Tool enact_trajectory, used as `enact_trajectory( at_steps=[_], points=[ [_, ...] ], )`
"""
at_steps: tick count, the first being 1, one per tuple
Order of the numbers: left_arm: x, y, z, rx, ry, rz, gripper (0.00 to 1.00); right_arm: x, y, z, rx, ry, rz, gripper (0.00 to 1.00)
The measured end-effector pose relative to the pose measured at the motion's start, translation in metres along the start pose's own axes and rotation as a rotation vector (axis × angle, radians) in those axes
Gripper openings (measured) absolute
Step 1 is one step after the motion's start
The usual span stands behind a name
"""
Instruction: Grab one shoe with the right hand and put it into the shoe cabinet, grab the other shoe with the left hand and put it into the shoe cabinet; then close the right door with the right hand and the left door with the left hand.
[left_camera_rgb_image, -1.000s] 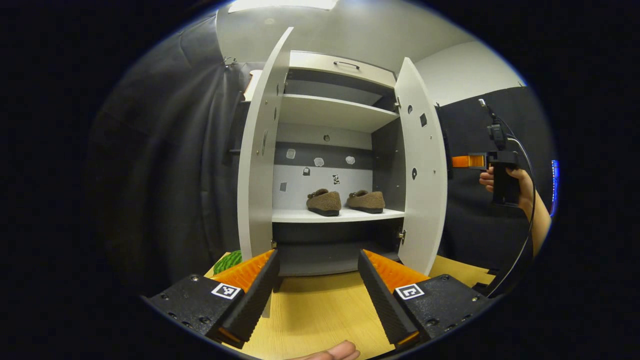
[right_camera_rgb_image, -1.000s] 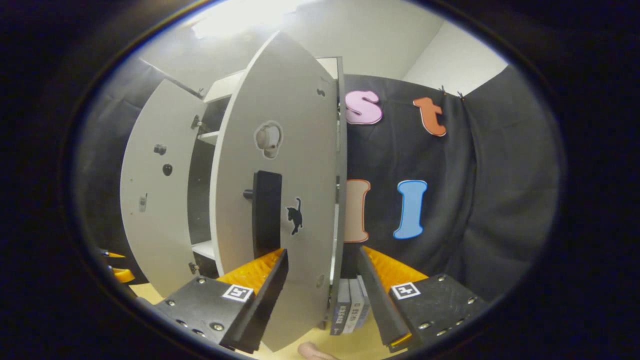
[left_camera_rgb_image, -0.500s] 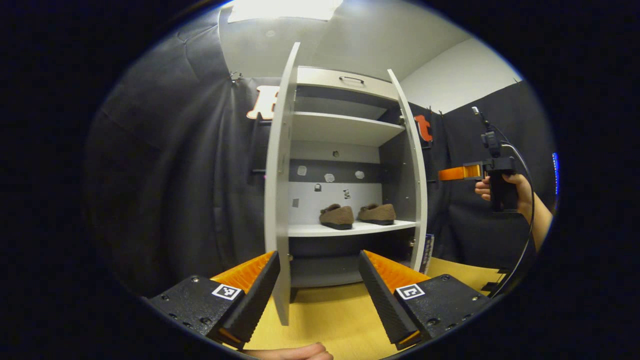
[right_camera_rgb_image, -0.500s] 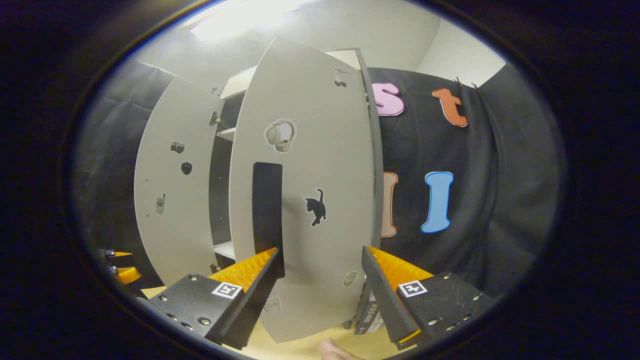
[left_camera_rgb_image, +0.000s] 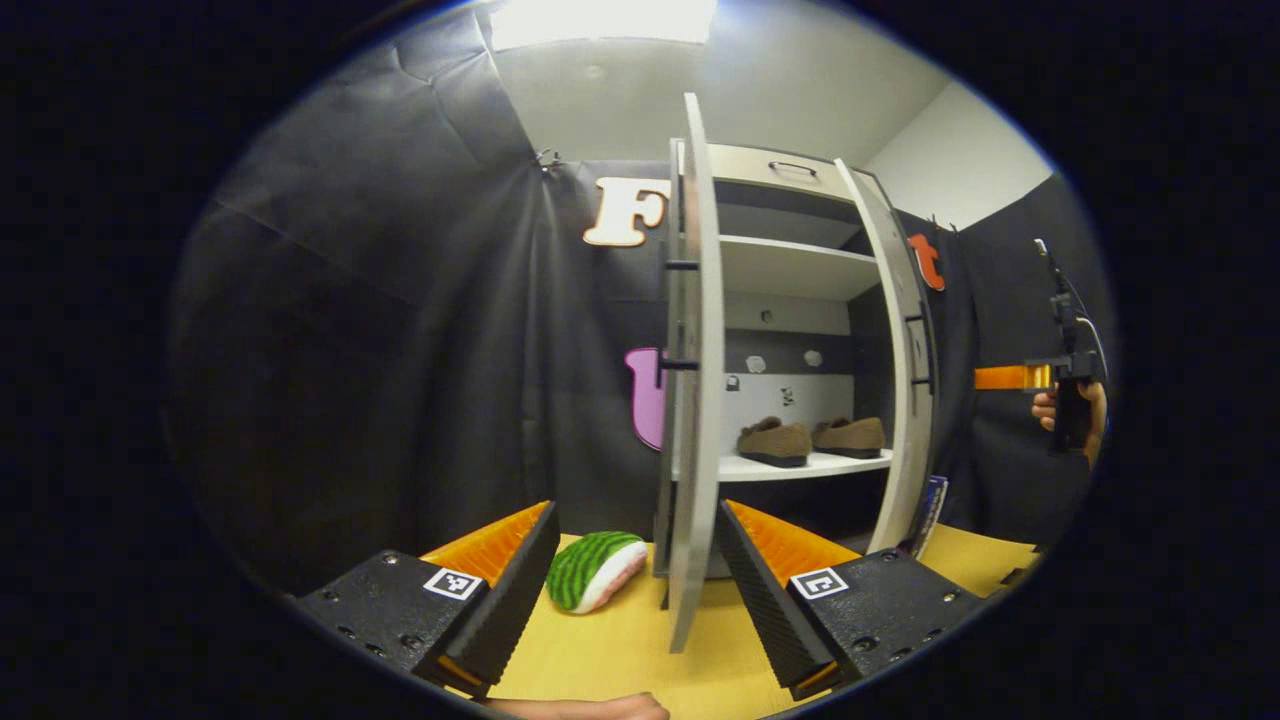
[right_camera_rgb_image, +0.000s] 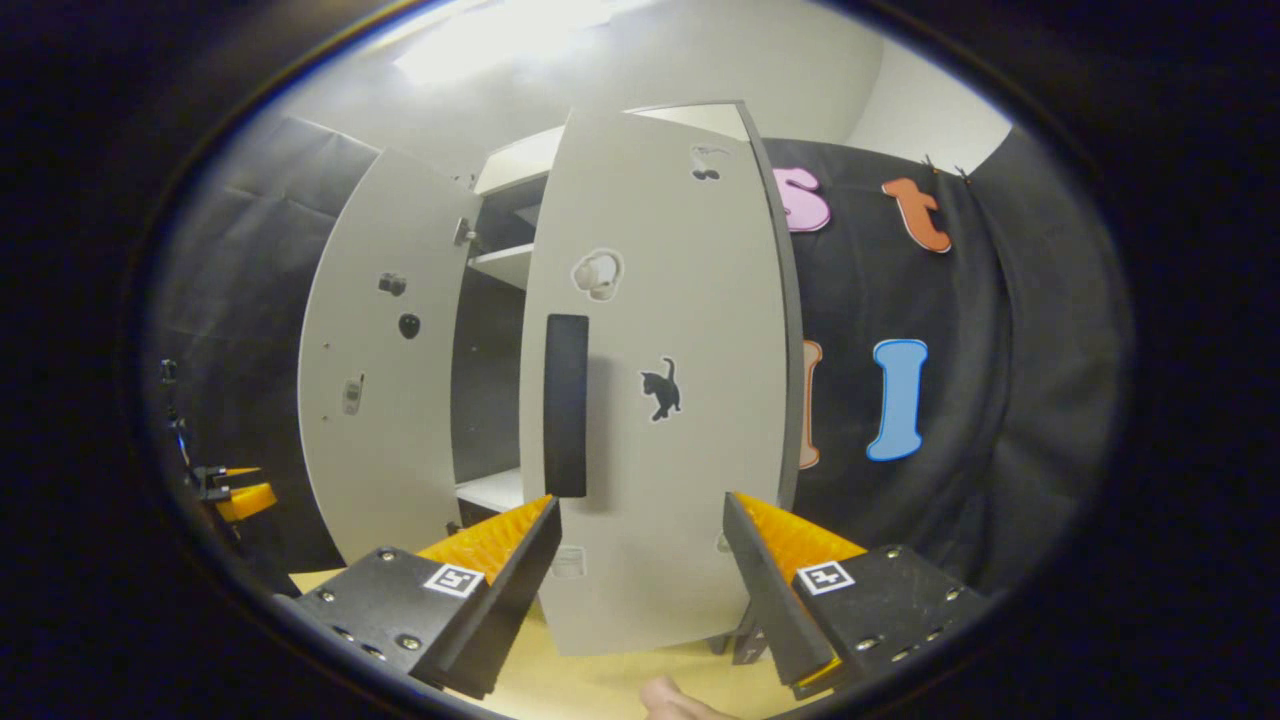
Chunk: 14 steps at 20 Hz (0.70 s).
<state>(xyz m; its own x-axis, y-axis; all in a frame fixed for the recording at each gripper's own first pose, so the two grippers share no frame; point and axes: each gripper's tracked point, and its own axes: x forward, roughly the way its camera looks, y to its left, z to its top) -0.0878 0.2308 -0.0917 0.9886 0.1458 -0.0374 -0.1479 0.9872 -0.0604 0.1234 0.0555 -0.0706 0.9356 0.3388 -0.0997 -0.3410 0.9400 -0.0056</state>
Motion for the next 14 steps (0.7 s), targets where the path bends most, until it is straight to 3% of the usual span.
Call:
enact_trajectory(
  at_steps=[6,9,14],
  points=[
    [0.023,0.055,0.023,-0.042,-0.014,0.096,0.96,-0.019,-0.006,-0.004,0.008,0.003,-0.026,0.98],
    [0.044,0.075,0.037,-0.051,-0.002,0.105,0.96,-0.036,-0.008,0.0,0.041,-0.028,-0.059,0.98],
    [0.088,0.09,0.05,-0.035,0.06,0.108,0.96,-0.058,0.0,0.003,0.104,-0.042,-0.039,0.98]
  ],
)
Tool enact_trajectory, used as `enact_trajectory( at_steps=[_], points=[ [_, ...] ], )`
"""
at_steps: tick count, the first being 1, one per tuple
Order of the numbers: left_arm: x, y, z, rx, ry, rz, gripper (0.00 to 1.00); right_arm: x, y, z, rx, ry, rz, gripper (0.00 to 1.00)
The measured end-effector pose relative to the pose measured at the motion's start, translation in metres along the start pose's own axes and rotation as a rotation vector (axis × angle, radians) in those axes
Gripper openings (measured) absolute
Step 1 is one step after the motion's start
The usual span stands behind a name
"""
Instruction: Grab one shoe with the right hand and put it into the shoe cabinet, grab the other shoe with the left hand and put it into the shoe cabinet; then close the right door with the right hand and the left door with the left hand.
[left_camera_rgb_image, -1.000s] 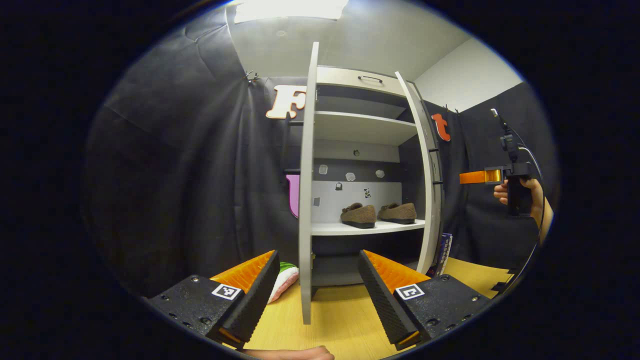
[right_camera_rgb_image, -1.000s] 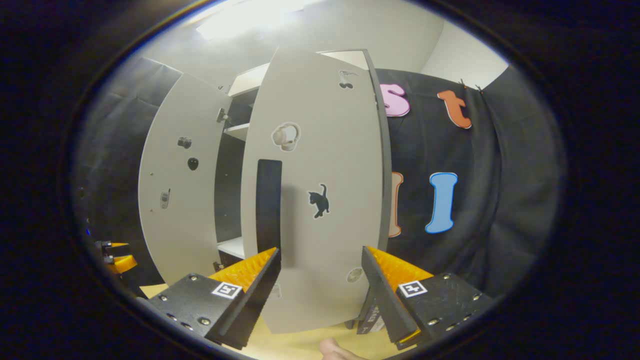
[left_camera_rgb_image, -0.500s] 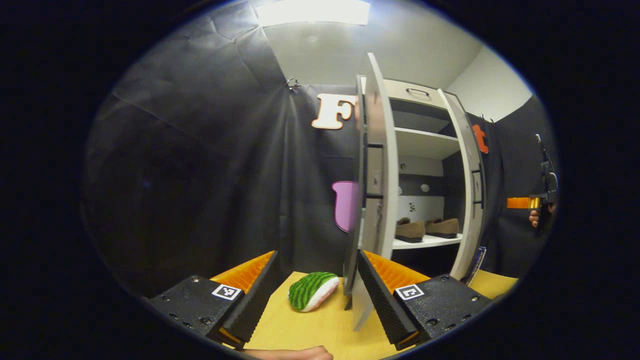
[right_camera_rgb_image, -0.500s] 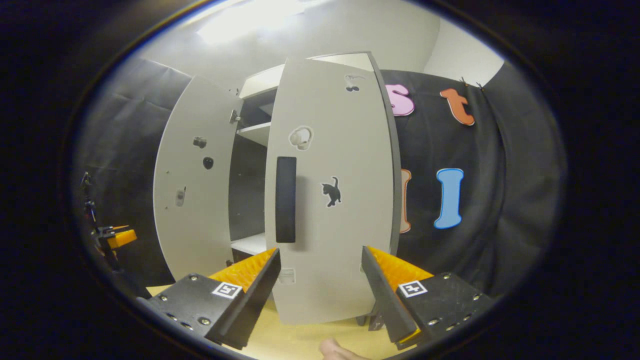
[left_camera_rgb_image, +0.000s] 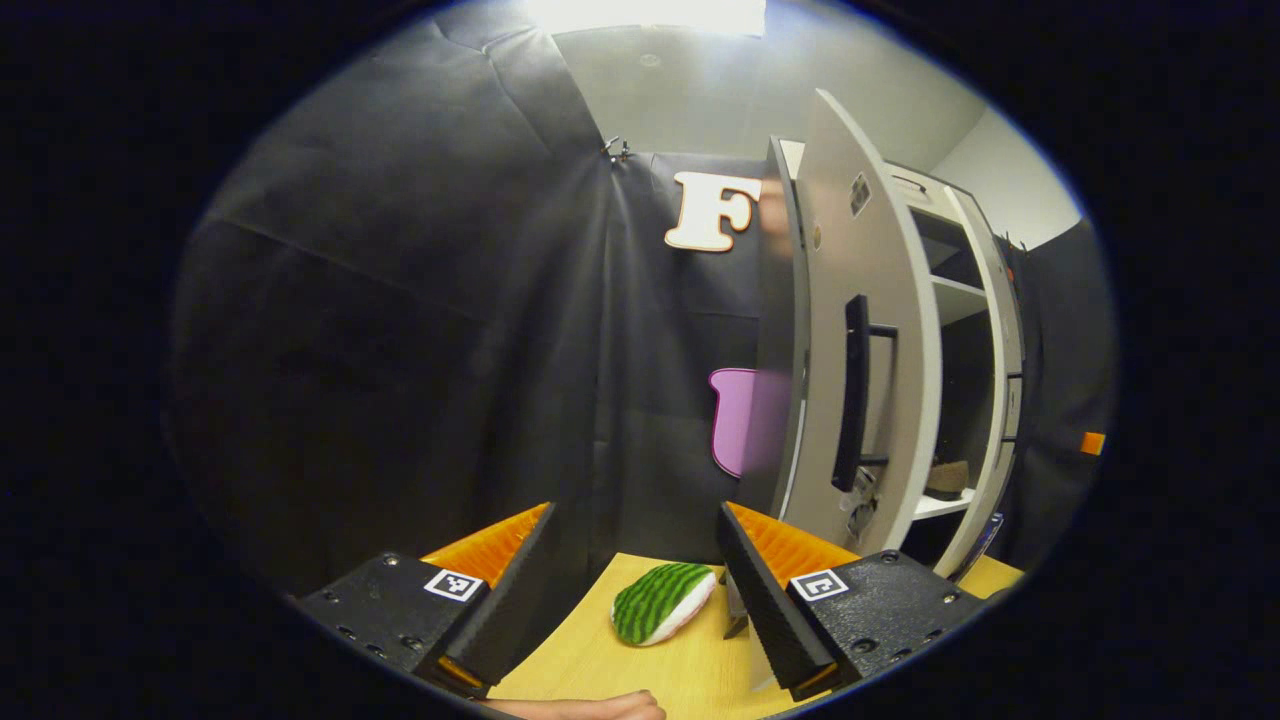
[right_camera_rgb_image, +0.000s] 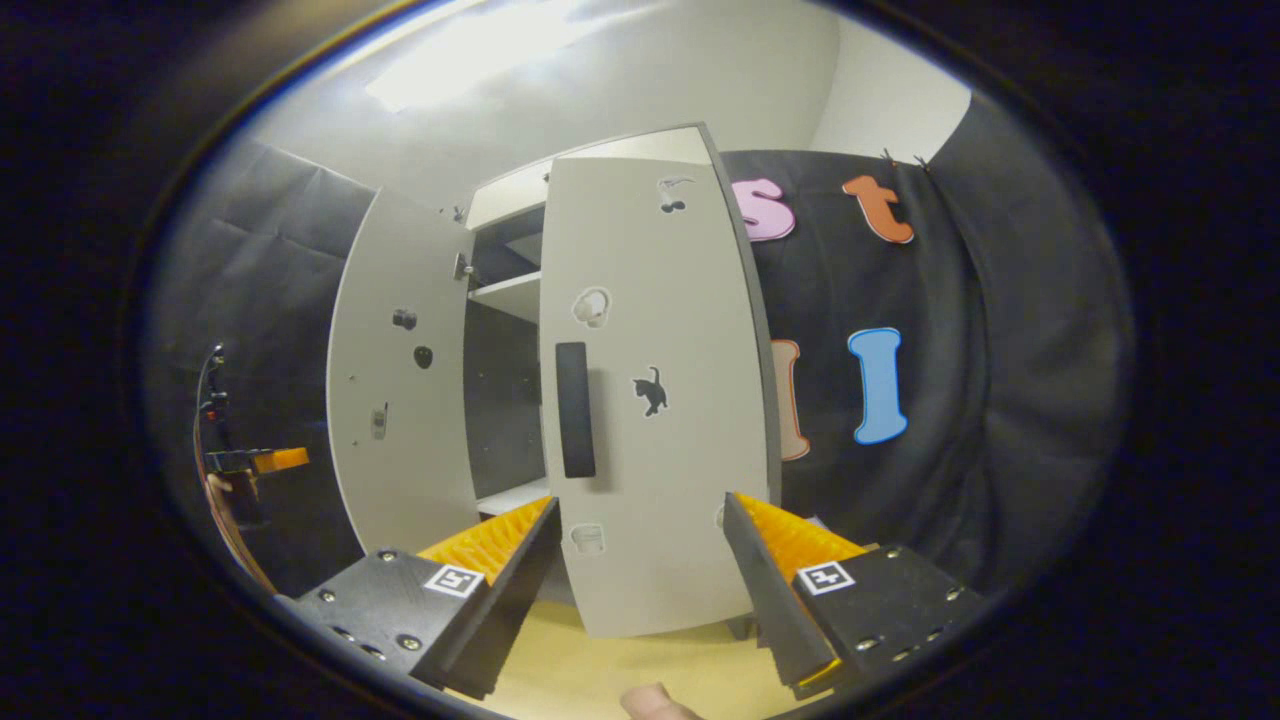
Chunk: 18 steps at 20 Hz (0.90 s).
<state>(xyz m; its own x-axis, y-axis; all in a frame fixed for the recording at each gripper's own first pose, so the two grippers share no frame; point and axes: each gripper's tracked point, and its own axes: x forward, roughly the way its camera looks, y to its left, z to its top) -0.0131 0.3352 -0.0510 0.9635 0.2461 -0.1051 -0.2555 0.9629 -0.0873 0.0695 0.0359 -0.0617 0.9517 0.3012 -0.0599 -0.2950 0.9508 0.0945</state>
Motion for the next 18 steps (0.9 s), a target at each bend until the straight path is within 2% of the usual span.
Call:
enact_trajectory(
  at_steps=[5,7,11,14,15,16,17,18],
  points=[
    [0.053,-0.028,0.015,-0.058,0.077,-0.132,0.96,-0.017,0.011,-0.006,-0.039,0.007,0.014,0.98],
    [0.063,-0.039,0.017,-0.042,0.097,-0.155,0.93,-0.024,0.019,-0.009,-0.046,0.011,0.029,0.98],
    [0.061,-0.076,0.009,0.004,0.168,-0.243,0.96,-0.034,0.036,-0.014,-0.065,0.012,0.064,0.98],
    [0.059,-0.075,0.012,0.052,0.159,-0.211,0.87,-0.039,0.05,-0.016,-0.075,0.013,0.097,0.98],
    [0.059,-0.078,0.012,0.037,0.162,-0.207,0.89,-0.041,0.053,-0.017,-0.08,0.015,0.107,0.98],
    [0.061,-0.082,0.009,0.03,0.182,-0.213,0.86,-0.043,0.057,-0.018,-0.085,0.015,0.113,0.98],
    [0.059,-0.084,0.011,0.026,0.184,-0.228,0.9,-0.045,0.059,-0.018,-0.089,0.011,0.114,0.98],
    [0.059,-0.087,0.013,0.025,0.186,-0.245,0.91,-0.047,0.061,-0.019,-0.094,0.009,0.115,0.98]
  ],
)
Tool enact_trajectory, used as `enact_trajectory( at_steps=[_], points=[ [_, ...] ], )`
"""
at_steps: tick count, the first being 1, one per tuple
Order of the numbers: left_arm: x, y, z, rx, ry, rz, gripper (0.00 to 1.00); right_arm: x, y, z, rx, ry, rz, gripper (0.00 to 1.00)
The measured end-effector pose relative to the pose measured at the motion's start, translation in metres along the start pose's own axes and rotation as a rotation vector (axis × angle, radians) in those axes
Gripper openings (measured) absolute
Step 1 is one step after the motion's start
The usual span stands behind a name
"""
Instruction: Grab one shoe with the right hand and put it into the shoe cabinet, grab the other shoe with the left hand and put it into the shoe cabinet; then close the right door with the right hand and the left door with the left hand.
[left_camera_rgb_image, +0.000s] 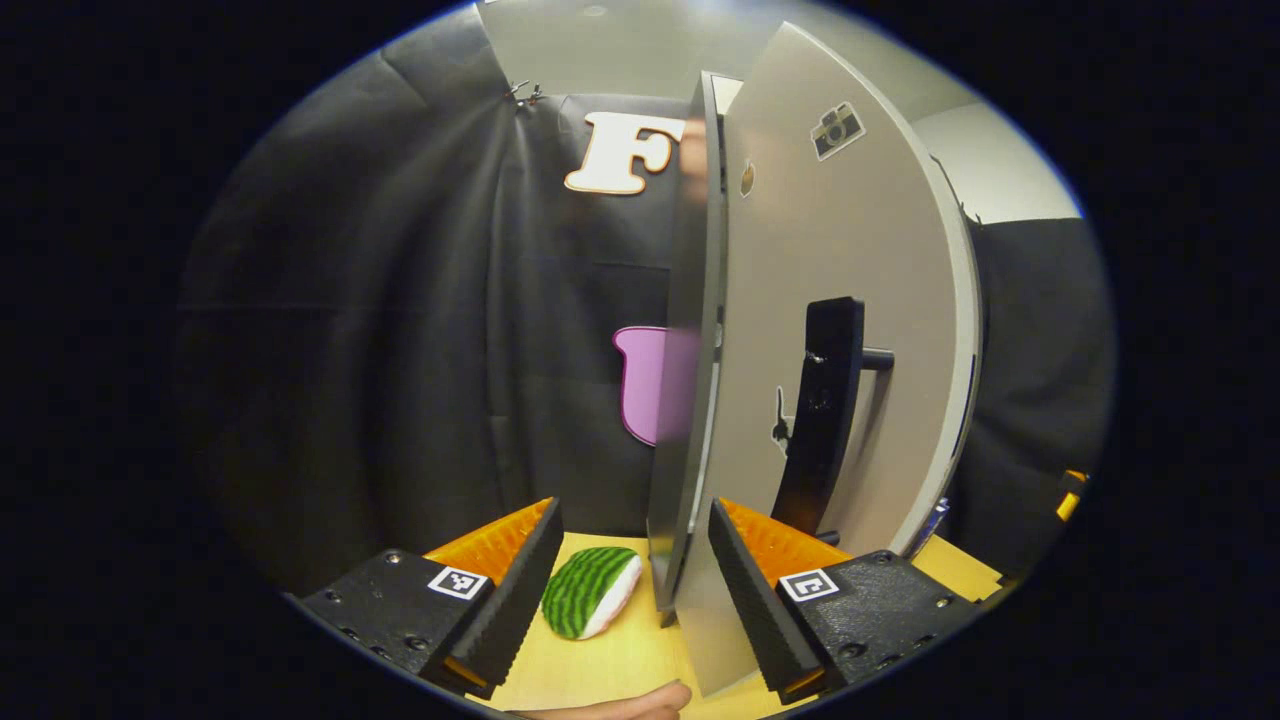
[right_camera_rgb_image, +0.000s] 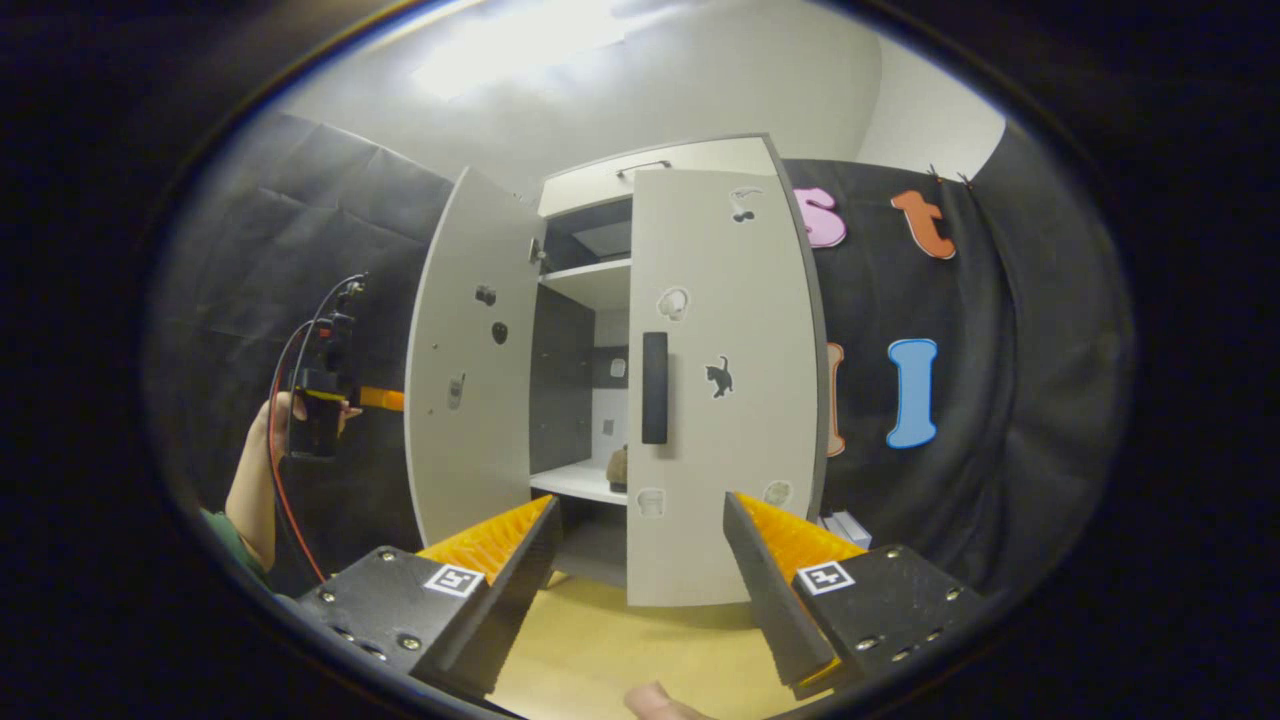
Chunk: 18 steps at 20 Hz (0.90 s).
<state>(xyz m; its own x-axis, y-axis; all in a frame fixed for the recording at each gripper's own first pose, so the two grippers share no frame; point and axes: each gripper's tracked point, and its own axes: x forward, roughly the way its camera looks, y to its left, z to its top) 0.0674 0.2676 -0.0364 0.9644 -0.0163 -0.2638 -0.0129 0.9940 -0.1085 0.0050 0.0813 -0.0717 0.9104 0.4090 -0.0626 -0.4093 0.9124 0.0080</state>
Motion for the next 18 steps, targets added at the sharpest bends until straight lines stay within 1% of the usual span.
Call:
enact_trajectory(
  at_steps=[1,2,3,4,5,6,10,11,12,13,16,18],
  points=[
    [0.0,-0.005,0.001,0.005,0.004,-0.014,0.91,-0.002,0.003,0.0,-0.001,-0.003,0.005,0.98],
    [0.005,-0.018,0.002,0.011,-0.002,-0.025,0.85,-0.003,0.005,-0.001,0.0,-0.003,0.008,0.98],
    [0.007,-0.033,0.001,0.021,-0.004,-0.031,0.91,-0.004,0.005,-0.002,-0.001,0.0,0.004,0.98],
    [0.008,-0.046,-0.003,0.032,-0.008,-0.035,0.86,-0.006,0.003,-0.004,-0.003,0.006,-0.004,0.98],
    [0.008,-0.056,-0.003,0.043,-0.012,-0.039,0.86,-0.007,0.002,-0.005,-0.005,0.009,-0.011,0.98],
    [0.008,-0.062,-0.004,0.053,-0.014,-0.043,0.9,-0.006,0.002,-0.006,-0.006,0.013,-0.013,0.98],
    [0.013,-0.079,-0.002,0.065,-0.014,-0.056,0.9,-0.009,0.0,-0.01,-0.005,0.018,-0.017,0.98],
    [0.014,-0.08,-0.002,0.062,-0.009,-0.06,0.86,-0.008,-0.003,-0.009,-0.001,0.017,-0.023,0.98],
    [0.015,-0.082,-0.002,0.061,-0.012,-0.063,0.86,-0.008,-0.006,-0.01,0.003,0.014,-0.031,0.98],
    [0.018,-0.085,0.001,0.067,-0.018,-0.064,0.91,-0.009,-0.009,-0.011,0.006,0.011,-0.04,0.98],
    [0.028,-0.099,0.004,0.069,-0.025,-0.06,0.91,-0.012,-0.02,-0.012,0.006,0.0,-0.087,0.98],
    [0.031,-0.115,-0.002,0.073,-0.025,-0.071,0.91,-0.011,-0.031,-0.012,-0.007,-0.01,-0.145,0.98]
  ],
)
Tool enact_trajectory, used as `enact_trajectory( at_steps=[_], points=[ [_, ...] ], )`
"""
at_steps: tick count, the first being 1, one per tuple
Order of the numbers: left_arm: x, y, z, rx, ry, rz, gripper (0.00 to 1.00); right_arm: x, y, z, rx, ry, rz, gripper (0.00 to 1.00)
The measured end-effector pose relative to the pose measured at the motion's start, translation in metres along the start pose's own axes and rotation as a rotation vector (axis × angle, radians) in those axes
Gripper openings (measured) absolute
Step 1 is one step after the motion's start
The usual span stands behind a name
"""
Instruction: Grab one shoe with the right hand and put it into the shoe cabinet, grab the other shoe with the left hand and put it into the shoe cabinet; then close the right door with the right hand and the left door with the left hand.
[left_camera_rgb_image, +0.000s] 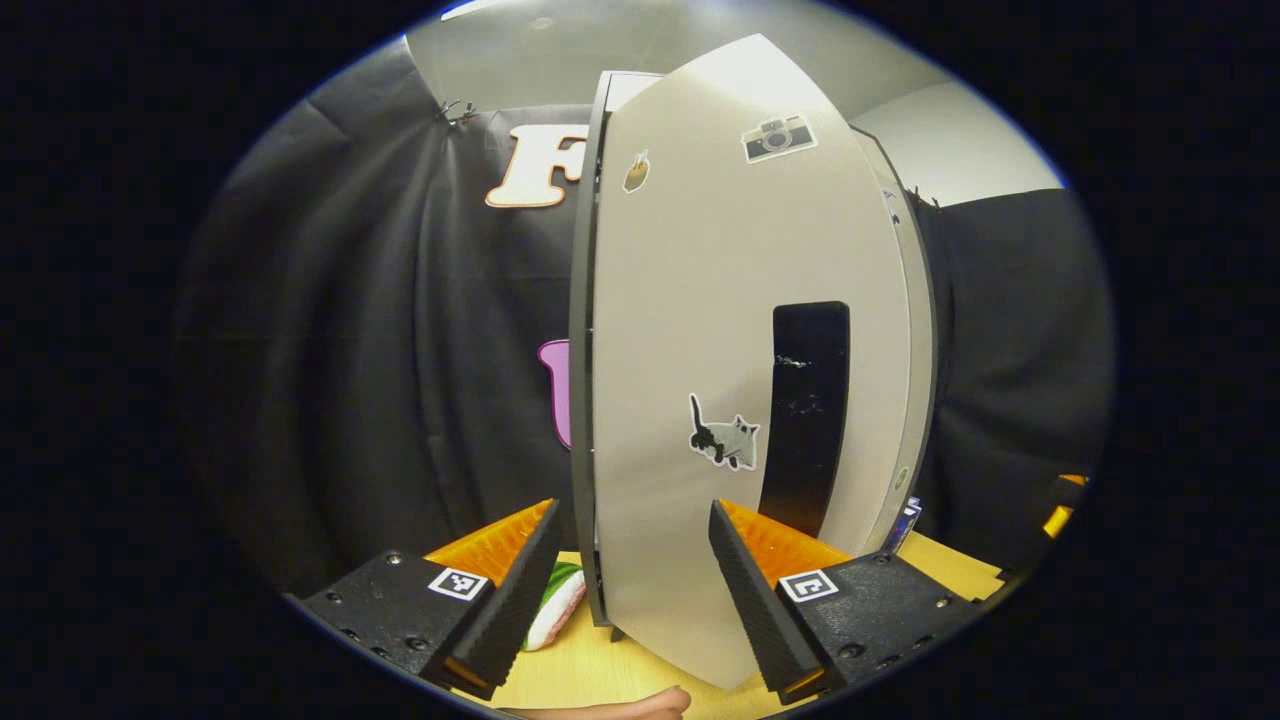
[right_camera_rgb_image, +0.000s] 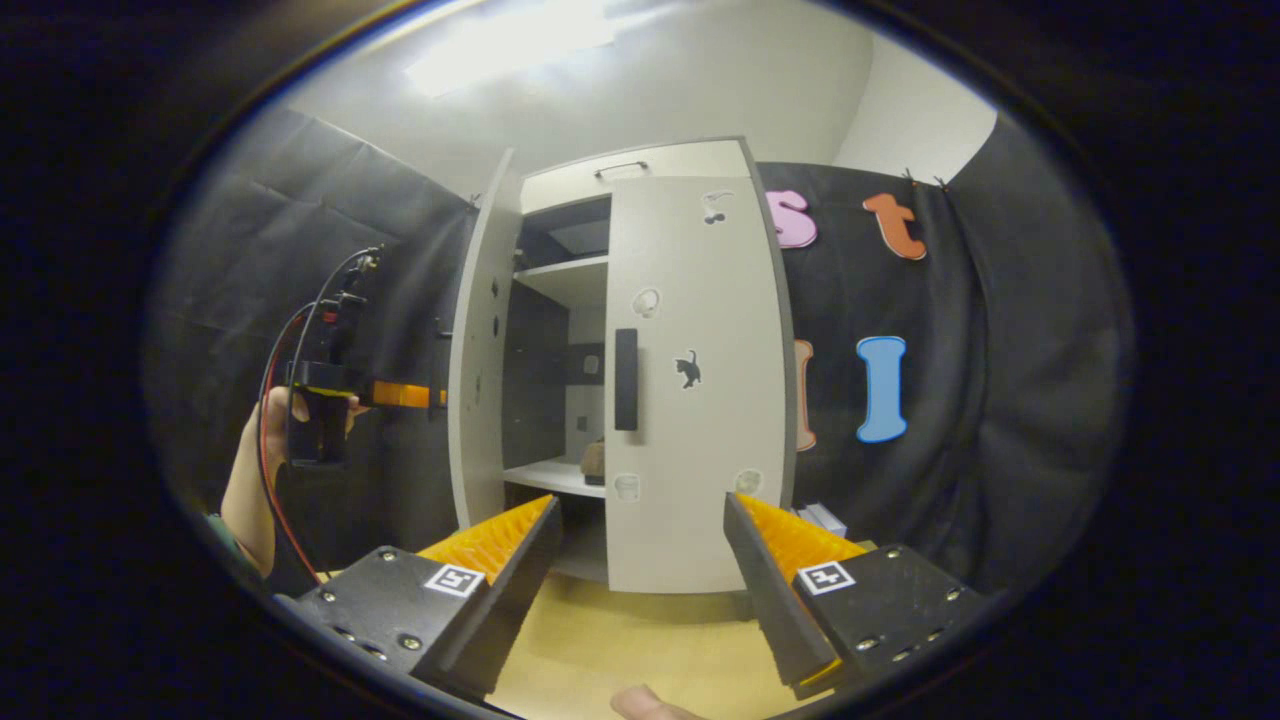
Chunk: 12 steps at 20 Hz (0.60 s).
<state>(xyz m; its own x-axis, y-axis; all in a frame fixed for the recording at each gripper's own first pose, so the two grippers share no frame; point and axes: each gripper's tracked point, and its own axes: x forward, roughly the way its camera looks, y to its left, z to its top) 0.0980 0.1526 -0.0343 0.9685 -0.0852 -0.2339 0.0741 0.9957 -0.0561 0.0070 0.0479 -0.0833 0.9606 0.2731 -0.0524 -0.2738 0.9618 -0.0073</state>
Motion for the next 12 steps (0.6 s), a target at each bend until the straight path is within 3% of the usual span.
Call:
enact_trajectory(
  at_steps=[2,4,5,6,12],
  points=[
    [0.006,-0.015,-0.008,-0.004,0.018,-0.021,0.86,0.0,-0.006,-0.003,-0.006,0.002,-0.052,0.98],
    [0.013,-0.033,-0.013,0.005,0.025,-0.052,0.91,0.001,-0.001,-0.009,-0.003,0.017,-0.053,0.98],
    [0.015,-0.039,-0.013,0.017,0.019,-0.055,0.87,0.0,-0.001,-0.011,-0.007,0.026,-0.059,0.98],
    [0.017,-0.039,-0.012,0.029,0.016,-0.043,0.94,-0.001,-0.003,-0.013,-0.014,0.031,-0.072,0.98],
    [0.007,-0.047,-0.018,0.072,-0.004,0.012,0.94,-0.002,-0.002,-0.016,-0.054,0.03,-0.087,0.98]
  ],
)
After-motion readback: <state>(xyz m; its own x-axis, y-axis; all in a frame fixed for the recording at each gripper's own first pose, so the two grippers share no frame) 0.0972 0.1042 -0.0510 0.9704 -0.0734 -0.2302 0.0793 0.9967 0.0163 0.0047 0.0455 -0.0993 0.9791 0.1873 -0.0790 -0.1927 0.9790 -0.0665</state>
